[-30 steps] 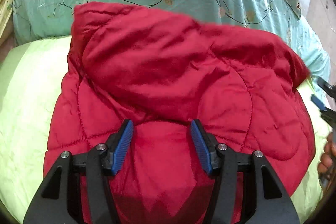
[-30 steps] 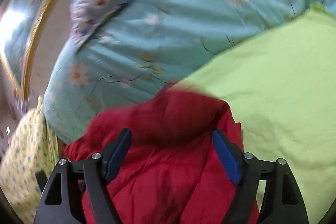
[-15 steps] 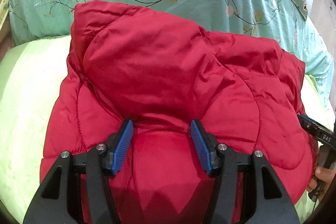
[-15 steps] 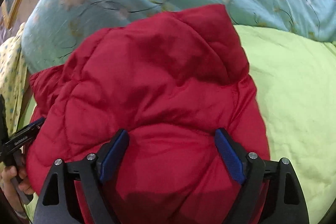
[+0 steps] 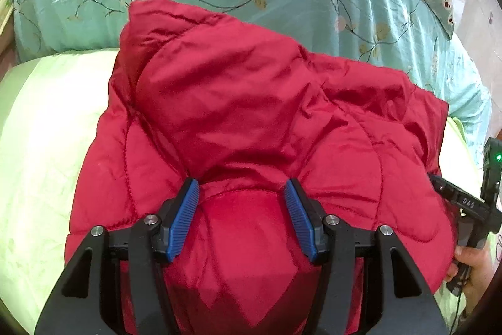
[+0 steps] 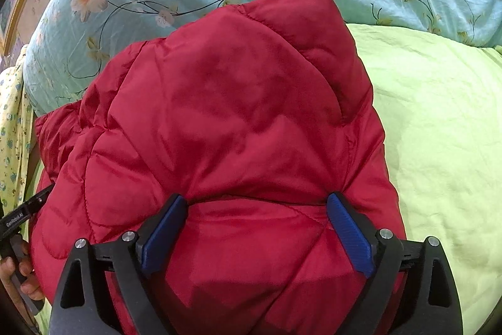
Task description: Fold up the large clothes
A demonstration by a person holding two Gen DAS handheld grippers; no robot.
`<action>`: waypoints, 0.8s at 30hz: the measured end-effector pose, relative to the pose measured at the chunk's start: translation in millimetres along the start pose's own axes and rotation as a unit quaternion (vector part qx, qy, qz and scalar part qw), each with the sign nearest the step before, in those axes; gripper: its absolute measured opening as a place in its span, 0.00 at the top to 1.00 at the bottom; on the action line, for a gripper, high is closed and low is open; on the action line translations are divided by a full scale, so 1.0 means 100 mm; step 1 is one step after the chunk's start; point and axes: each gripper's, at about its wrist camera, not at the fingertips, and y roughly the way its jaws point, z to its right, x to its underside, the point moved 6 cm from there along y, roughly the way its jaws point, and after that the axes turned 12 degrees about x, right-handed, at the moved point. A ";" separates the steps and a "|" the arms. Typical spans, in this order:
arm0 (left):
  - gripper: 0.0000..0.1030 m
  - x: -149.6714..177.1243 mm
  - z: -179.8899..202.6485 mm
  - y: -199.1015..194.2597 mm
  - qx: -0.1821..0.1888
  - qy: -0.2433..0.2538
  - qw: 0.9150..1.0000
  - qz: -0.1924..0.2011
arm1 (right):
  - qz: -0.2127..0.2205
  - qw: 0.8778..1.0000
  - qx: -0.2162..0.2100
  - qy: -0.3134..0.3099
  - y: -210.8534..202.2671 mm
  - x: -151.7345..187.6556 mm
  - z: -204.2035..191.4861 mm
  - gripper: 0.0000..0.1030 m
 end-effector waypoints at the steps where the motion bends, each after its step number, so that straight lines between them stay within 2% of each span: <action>1: 0.45 0.00 -0.01 0.03 -0.003 0.001 1.000 -0.001 | 0.000 1.000 0.000 0.000 -0.01 0.01 0.00 0.09; 5: 0.44 -0.01 0.01 0.13 -0.024 0.012 1.000 -0.006 | 0.005 1.000 0.004 0.003 -0.10 0.00 -0.02 0.09; 13: 0.44 -0.03 0.02 0.07 -0.018 -0.001 1.000 -0.014 | 0.014 0.999 -0.024 0.022 -0.60 0.14 0.09 0.10; 18: 0.44 -0.02 0.06 -0.17 -0.008 -0.017 1.000 -0.008 | 0.006 0.999 -0.039 0.030 -0.80 0.25 0.20 0.10; 21: 0.40 0.00 0.06 -0.35 0.008 -0.025 1.000 0.001 | 0.008 0.998 -0.044 0.034 -0.90 0.30 0.28 0.10; 24: 0.38 0.03 0.03 -0.54 0.008 -0.031 0.999 0.012 | 0.004 0.998 -0.049 0.038 -0.95 0.35 0.32 0.10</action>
